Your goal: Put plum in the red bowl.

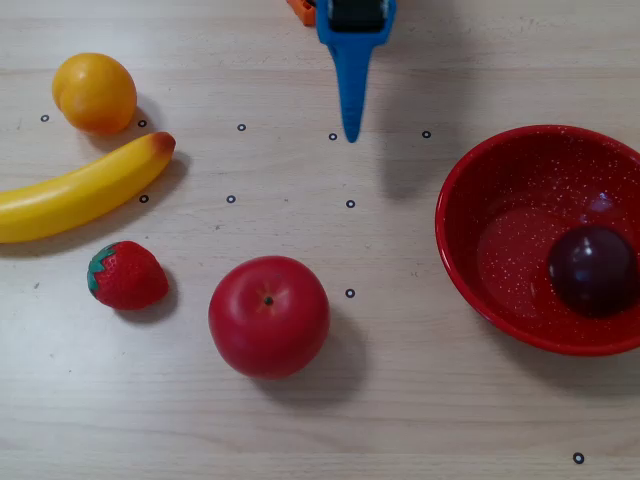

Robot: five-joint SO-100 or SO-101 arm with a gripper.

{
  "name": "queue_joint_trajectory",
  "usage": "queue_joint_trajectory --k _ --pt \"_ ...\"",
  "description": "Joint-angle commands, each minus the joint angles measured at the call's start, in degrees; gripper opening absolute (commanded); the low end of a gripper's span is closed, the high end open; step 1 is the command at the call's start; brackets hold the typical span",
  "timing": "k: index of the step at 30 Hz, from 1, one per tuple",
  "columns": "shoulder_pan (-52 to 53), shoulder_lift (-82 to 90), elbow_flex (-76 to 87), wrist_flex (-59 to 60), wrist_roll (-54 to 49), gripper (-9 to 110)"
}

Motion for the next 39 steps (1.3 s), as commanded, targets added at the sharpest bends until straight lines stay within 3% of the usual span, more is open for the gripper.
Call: queue_joint_trajectory --k 1,11,39 --pt "-0.88 2.02 1.85 -0.18 -2.37 0" --pt "-0.44 6.59 1.93 13.8 -7.47 0" --pt "-0.26 6.5 1.93 14.77 -8.17 0"
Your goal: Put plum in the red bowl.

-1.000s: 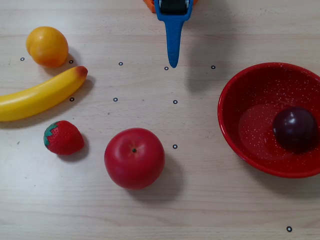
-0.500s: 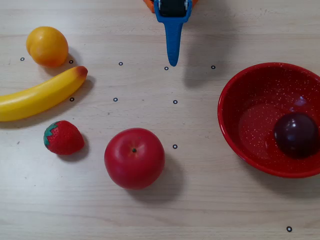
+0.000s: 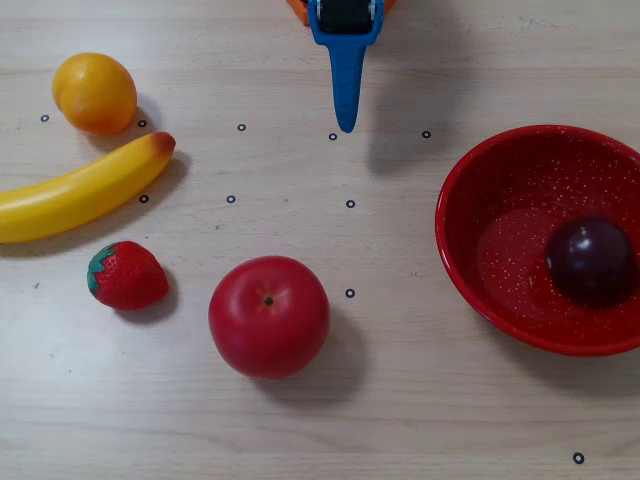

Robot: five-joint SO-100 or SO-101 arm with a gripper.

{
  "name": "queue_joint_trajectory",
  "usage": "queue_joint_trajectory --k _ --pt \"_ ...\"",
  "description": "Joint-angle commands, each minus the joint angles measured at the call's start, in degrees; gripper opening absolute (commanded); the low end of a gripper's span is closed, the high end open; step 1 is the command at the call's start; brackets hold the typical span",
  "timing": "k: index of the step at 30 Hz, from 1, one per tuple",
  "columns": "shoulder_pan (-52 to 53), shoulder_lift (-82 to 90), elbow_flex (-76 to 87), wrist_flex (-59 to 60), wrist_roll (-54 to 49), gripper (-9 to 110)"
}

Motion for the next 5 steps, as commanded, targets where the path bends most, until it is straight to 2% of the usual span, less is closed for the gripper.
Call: queue_joint_trajectory --k 1,5 --pt "-0.44 0.79 0.62 -0.09 -0.79 0" --pt "-0.44 0.79 0.62 -0.09 -0.79 0"
